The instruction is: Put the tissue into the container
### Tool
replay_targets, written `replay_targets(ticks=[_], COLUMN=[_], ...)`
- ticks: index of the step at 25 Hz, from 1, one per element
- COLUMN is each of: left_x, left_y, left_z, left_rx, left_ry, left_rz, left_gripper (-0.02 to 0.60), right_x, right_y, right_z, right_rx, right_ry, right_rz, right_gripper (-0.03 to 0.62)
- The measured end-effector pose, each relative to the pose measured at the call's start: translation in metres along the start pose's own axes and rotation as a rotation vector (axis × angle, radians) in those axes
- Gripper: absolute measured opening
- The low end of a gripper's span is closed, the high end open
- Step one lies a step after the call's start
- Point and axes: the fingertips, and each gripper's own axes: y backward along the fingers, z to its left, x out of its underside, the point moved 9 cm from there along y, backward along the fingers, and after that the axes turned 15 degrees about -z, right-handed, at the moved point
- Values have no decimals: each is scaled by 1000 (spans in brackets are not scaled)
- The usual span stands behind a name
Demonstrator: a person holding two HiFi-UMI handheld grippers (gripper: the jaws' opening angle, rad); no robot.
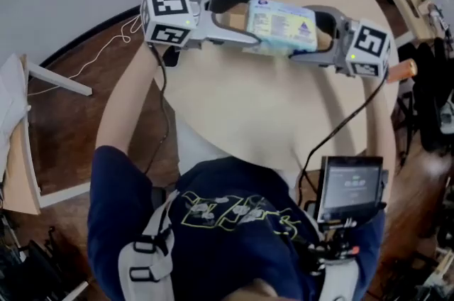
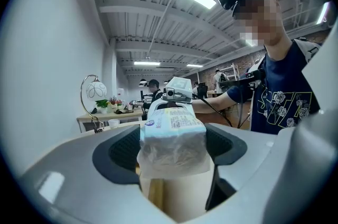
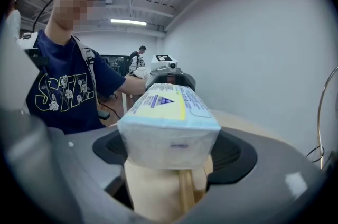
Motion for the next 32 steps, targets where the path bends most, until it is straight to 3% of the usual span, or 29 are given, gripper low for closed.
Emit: replay_targets(ticks=[7,12,26,32], left_x=[0,7,49,57], left_y=[14,22,20,16], left_z=[22,46,86,88], left_rx=[-6,1,5,2], left_ry=[-24,5,51,14], left_rz=[12,38,158,246], left_gripper=[388,388,390,391], right_x=[-6,3,45,52], right_y=[-14,-26,-37,-40], right_z=[-24,-48,-83,-85], right_rx=[-6,-6,5,15], right_ry=[26,-3,-45,-30], right_rz=[30,31,90,145], right_gripper=[428,428,430,430])
